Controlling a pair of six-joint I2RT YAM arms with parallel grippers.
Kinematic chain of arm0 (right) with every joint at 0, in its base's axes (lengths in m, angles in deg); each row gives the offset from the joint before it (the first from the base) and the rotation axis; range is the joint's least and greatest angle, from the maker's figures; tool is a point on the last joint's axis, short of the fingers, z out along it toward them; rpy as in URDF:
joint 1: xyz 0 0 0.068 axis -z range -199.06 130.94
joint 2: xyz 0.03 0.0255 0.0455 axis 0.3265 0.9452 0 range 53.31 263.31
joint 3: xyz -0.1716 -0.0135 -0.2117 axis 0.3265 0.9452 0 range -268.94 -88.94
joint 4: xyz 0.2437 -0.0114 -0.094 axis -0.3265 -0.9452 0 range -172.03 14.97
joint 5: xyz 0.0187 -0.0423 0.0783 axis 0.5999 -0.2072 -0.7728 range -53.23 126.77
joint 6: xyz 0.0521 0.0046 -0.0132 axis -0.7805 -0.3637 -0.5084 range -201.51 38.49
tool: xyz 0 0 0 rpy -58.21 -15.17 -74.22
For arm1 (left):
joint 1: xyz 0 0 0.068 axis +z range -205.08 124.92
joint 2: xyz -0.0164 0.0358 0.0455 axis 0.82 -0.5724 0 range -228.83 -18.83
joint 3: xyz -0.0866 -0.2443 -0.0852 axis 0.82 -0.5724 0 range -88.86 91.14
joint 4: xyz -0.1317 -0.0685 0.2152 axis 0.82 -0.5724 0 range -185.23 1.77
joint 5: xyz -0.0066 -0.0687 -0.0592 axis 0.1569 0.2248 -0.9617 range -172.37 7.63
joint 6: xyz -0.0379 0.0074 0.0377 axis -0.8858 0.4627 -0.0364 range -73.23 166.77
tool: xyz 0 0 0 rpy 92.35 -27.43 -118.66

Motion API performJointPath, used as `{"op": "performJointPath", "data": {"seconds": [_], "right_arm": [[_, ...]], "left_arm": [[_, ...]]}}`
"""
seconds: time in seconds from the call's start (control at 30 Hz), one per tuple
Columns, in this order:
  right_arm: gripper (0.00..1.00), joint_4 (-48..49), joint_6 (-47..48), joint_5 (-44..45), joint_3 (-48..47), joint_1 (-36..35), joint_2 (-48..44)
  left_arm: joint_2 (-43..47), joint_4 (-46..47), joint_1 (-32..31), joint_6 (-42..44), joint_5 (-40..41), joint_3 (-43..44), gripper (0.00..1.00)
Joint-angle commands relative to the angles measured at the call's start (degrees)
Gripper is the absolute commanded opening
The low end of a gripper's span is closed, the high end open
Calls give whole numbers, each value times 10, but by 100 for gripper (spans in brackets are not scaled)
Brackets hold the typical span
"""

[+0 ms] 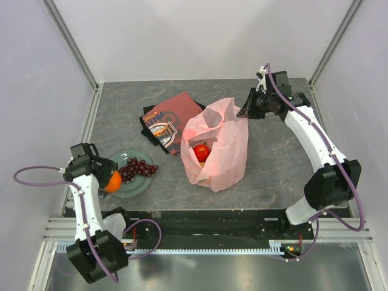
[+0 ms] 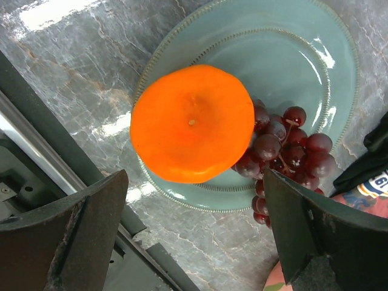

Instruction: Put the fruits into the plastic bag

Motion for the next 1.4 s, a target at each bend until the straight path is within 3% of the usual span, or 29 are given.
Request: {"op": "performJointPath", "data": {"seconds": [0.0,0.73,0.83,0.93,0.97,1.07,1.37], "right_arm": [[0,21,-5,-3,1,1,4],[0,19,-7,7,3,3,-2],[0,20,-7,9,3,1,-3],[0,19,-8,11,2,1,-3],[0,20,-8,11,2,2,-3],[0,20,-8,12,1,1,-3],[0,20,-10,11,0,2,-3]], "left_arm": [[-5,21,16,-35,-8,-23,99],[-45,136,52,-43,-32,-66,99],[-46,140,53,-41,-33,-69,91],[-42,138,54,-39,-35,-72,70],[-40,136,54,-39,-36,-73,58],[-35,136,54,-35,-37,-73,47],[-21,114,54,-16,-5,-53,42]]}}
